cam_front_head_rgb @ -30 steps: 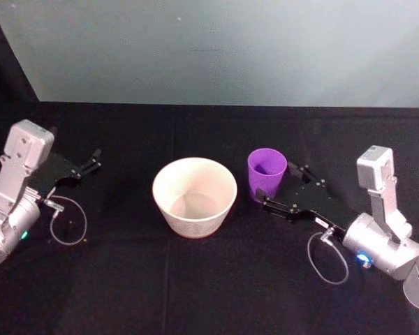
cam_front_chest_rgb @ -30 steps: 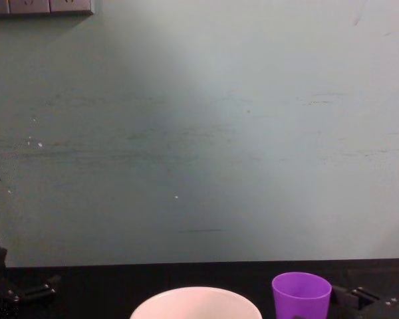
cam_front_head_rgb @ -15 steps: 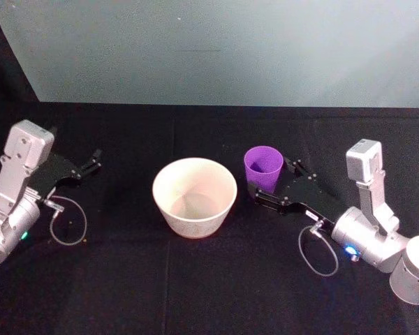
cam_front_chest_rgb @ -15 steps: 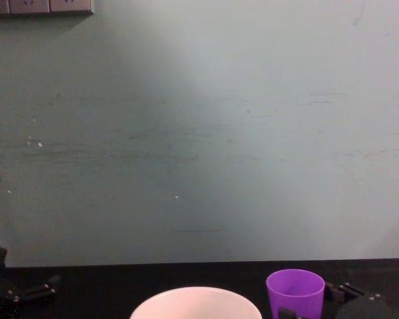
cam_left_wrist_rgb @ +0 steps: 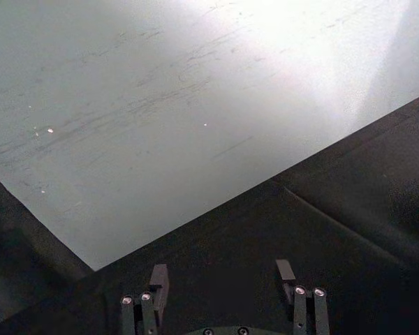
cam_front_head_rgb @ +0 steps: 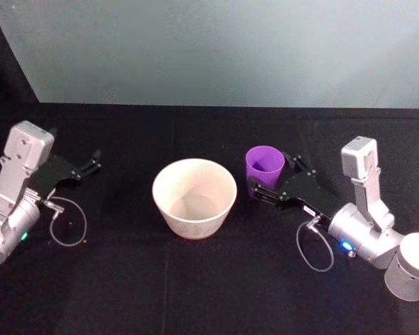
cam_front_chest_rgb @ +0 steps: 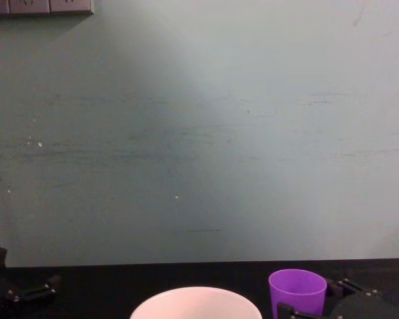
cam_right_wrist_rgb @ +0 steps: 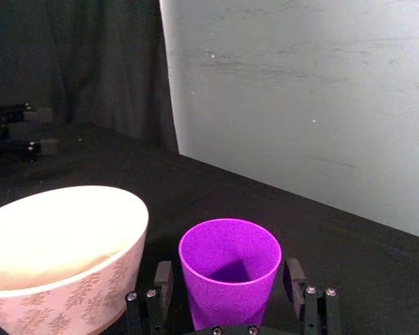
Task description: Pick up the cup and pour the mung beans from the cup into the bowl.
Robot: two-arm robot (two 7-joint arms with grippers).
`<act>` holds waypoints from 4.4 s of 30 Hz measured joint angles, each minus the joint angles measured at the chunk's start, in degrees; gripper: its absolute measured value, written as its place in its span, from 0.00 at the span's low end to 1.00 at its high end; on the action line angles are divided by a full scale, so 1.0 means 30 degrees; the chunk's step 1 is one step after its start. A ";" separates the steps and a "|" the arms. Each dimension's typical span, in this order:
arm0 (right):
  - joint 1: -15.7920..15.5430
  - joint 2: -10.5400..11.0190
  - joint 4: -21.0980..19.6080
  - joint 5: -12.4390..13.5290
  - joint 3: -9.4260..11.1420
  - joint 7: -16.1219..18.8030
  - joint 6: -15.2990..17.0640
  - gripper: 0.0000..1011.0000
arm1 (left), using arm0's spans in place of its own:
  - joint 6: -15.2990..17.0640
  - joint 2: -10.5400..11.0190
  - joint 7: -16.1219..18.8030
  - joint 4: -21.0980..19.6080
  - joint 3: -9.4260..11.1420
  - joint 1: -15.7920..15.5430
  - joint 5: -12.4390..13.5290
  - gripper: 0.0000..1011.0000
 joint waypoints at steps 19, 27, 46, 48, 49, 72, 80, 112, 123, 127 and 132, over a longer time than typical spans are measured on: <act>0.0259 -0.0744 0.0645 -0.0341 0.0514 0.0568 -0.0097 1.00 | 0.0001 0.0000 0.0000 0.0000 0.0000 0.0001 0.0000 0.99; 0.0281 -0.0766 0.0682 -0.0363 0.0527 0.0636 -0.0055 1.00 | 0.0000 0.0000 0.0000 0.0000 0.0000 0.0001 0.0000 0.99; 0.0253 -0.0730 0.0623 -0.0347 0.0495 0.0610 -0.0050 0.75 | 0.0000 0.0000 0.0000 0.0000 0.0000 0.0001 0.0000 0.99; 0.0248 -0.0725 0.0616 -0.0344 0.0495 0.0608 -0.0049 0.74 | 0.0001 0.0000 0.0000 0.0000 0.0000 0.0001 0.0000 0.99; 0.0215 -0.0702 0.0535 -0.0343 0.0502 0.0610 -0.0033 0.73 | 0.0001 0.0000 0.0000 -0.0001 0.0000 0.0001 -0.0001 0.99; -0.1605 0.2862 -0.9424 0.2431 0.2556 -0.0216 0.6225 0.73 | 0.0001 -0.0001 -0.0001 0.0000 0.0000 0.0001 0.0001 0.99; -0.1155 0.4043 -1.1497 0.3045 0.2728 -0.0613 0.8413 0.73 | 0.0000 0.0000 -0.0001 0.0001 0.0000 0.0001 0.0000 0.99; -0.1026 0.4144 -1.1624 0.3190 0.2730 -0.0694 0.8716 0.73 | 0.0000 0.0000 0.0000 0.0000 0.0000 0.0002 0.0001 0.99; -0.1039 0.4125 -1.1603 0.3173 0.2730 -0.0677 0.8683 0.73 | 0.0000 0.0000 0.0000 0.0000 -0.0001 0.0001 0.0001 0.99; -0.1039 0.4122 -1.1598 0.3167 0.2729 -0.0671 0.8677 0.73 | 0.0000 -0.0001 -0.0001 -0.0001 0.0000 0.0001 0.0001 0.99; -0.1039 0.4122 -1.1596 0.3166 0.2730 -0.0668 0.8671 0.73 | 0.0000 -0.0001 0.0000 0.0000 0.0000 0.0001 0.0001 0.99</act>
